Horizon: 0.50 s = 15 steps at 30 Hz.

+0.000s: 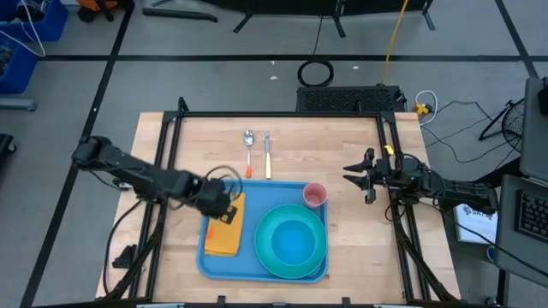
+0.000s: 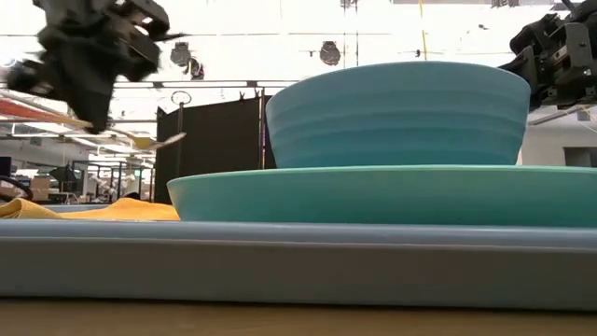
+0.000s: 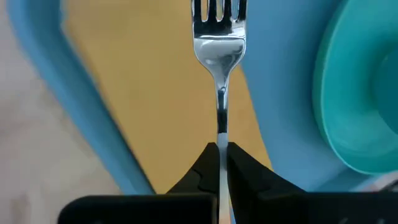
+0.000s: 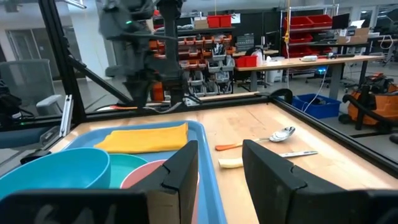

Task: Set up tray
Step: Put the orange fork on the yellow napkin

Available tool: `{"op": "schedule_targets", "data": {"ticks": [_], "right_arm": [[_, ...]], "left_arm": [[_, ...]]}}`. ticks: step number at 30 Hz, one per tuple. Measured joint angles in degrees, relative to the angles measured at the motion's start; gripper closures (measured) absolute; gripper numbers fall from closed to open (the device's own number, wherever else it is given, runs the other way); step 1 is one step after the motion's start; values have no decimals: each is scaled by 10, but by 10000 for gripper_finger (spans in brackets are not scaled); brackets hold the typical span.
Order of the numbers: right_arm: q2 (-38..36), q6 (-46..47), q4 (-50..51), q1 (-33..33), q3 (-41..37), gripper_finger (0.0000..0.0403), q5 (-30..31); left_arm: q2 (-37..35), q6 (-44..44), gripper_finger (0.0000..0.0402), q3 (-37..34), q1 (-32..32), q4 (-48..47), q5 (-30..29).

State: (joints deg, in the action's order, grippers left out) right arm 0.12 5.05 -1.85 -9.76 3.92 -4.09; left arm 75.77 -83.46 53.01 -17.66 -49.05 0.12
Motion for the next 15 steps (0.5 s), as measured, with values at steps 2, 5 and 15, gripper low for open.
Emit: {"op": "schedule_targets", "data": {"ticks": [2,5,15], "right_arm": [[0,2,-4,0,0,287,-2],[0,-1,-5,0,0,287,-2],[0,-8,-8,0,0,287,-5]], "left_arm": [[0,-66,391,0,-39,-9,-36],[-1,-149,391,-24,-90,17,-74],[0,-316,391,-171,-140,199,-121]]}}
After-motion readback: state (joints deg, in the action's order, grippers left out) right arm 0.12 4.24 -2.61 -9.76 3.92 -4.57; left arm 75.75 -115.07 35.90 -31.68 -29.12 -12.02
